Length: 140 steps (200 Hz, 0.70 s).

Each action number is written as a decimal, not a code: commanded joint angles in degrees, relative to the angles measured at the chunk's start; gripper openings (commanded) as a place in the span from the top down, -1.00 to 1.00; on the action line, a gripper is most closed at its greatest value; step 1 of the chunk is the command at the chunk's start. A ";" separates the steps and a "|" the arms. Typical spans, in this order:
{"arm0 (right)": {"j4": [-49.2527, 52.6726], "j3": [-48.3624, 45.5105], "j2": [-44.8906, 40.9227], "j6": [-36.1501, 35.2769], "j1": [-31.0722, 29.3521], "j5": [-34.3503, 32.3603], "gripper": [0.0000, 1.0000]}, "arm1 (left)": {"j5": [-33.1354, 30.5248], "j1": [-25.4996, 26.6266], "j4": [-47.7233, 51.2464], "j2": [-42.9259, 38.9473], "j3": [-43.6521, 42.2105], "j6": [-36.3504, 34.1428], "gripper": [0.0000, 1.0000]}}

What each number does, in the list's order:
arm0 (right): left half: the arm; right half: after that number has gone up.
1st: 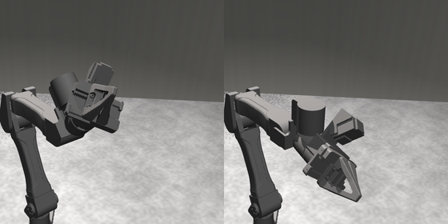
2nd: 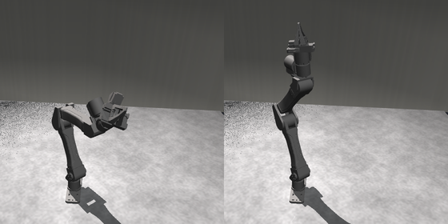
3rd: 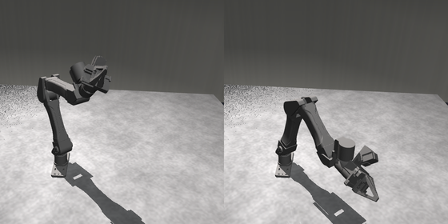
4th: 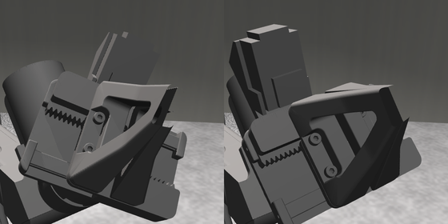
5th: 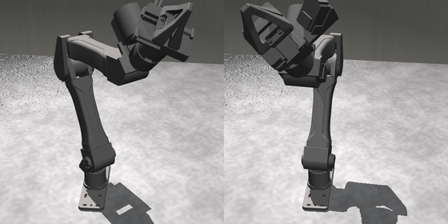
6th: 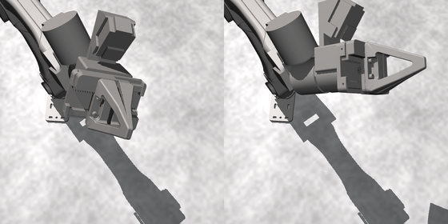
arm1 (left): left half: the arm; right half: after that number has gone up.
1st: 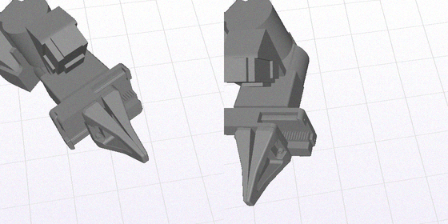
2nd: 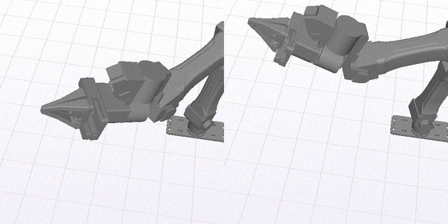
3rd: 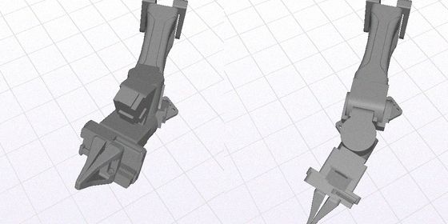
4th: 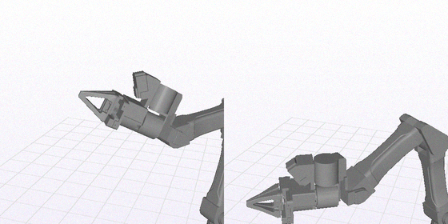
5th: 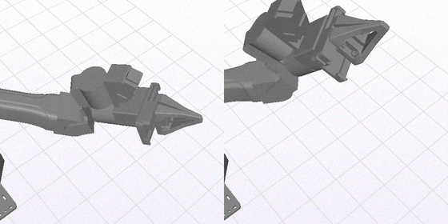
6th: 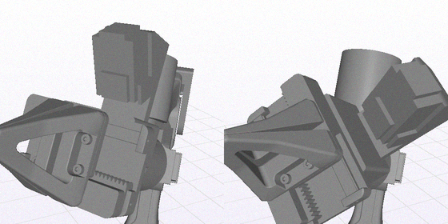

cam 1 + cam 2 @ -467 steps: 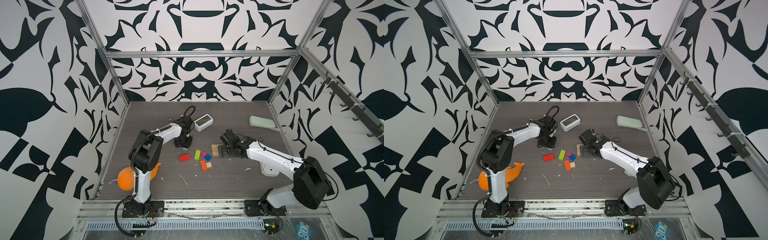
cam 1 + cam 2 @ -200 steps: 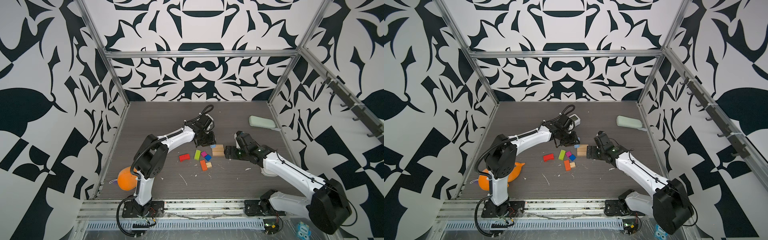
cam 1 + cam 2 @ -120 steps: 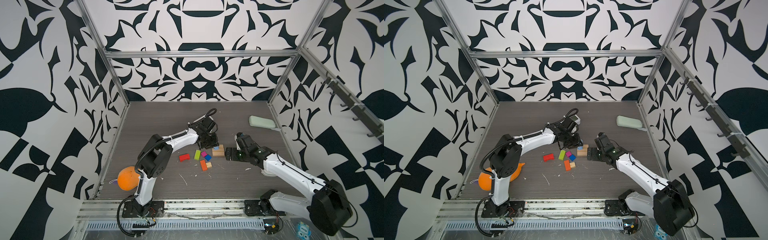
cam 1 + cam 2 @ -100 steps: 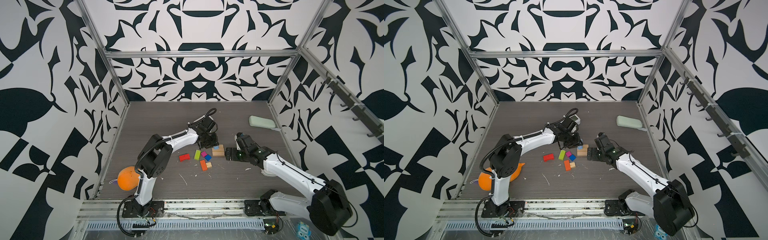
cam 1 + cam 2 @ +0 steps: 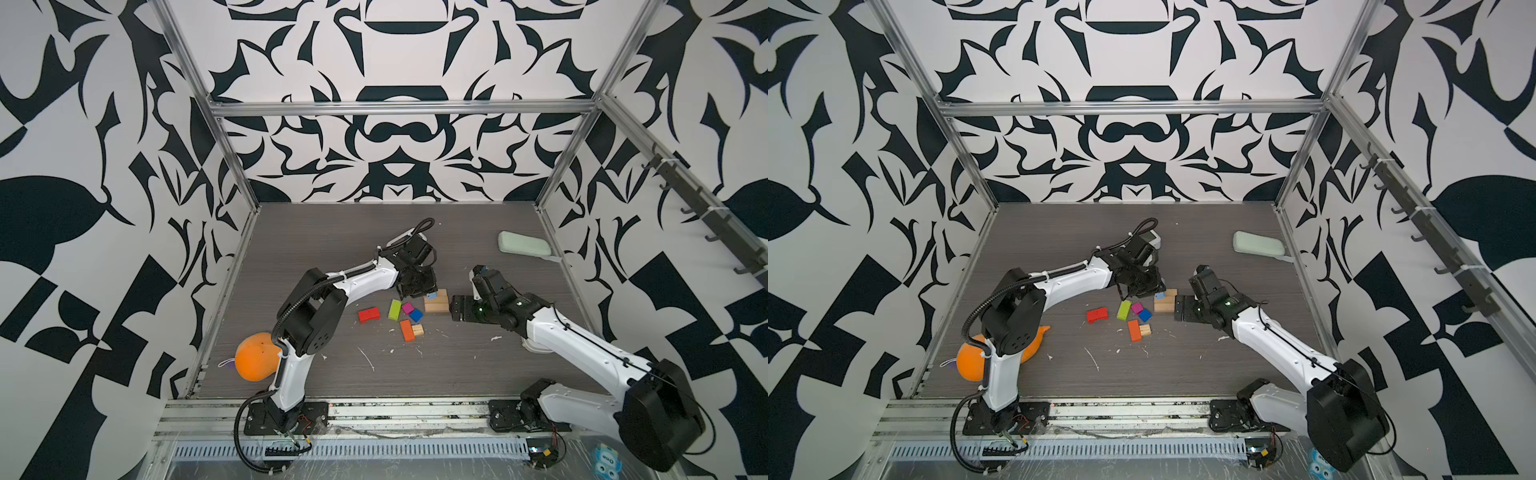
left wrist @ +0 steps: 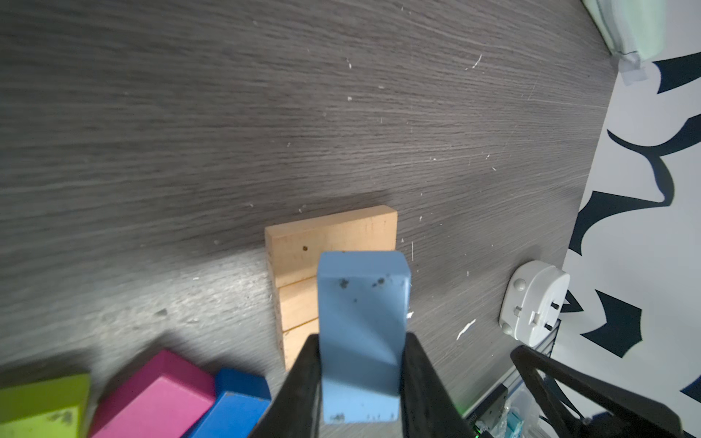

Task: Build the wood block tower
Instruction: 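Carry the light blue block with the left gripper over the wood blocks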

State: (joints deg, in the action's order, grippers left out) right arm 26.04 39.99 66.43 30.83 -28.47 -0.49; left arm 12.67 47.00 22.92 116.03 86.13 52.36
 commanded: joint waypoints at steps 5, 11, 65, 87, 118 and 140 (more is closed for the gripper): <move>0.54 1.65 -0.25 -0.69 0.26 -0.87 -0.93 | -1.01 0.63 0.22 1.69 -0.33 0.60 0.45; 0.59 1.67 -0.17 -0.68 0.26 -0.83 -0.94 | -1.06 0.69 0.20 1.86 -0.30 0.56 0.45; 0.85 2.29 0.34 -0.95 0.32 -0.92 -0.93 | -1.26 0.72 -0.16 2.73 -0.76 0.71 0.45; 0.77 2.24 0.56 -0.90 0.26 -0.74 -0.94 | -1.48 0.72 -0.22 2.78 -0.94 0.56 0.45; 0.76 2.03 0.65 -0.95 0.32 -0.62 -0.94 | -1.55 0.89 -0.83 2.88 -1.62 1.05 0.45; 0.84 1.76 0.44 -0.95 0.30 -0.73 -0.94 | -1.53 0.90 -0.90 2.97 -1.67 1.10 0.45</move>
State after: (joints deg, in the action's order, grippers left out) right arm 26.30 40.12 67.29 30.41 -28.47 -0.45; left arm 11.68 47.59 22.24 118.26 85.45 52.69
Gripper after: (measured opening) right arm 0.968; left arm 0.324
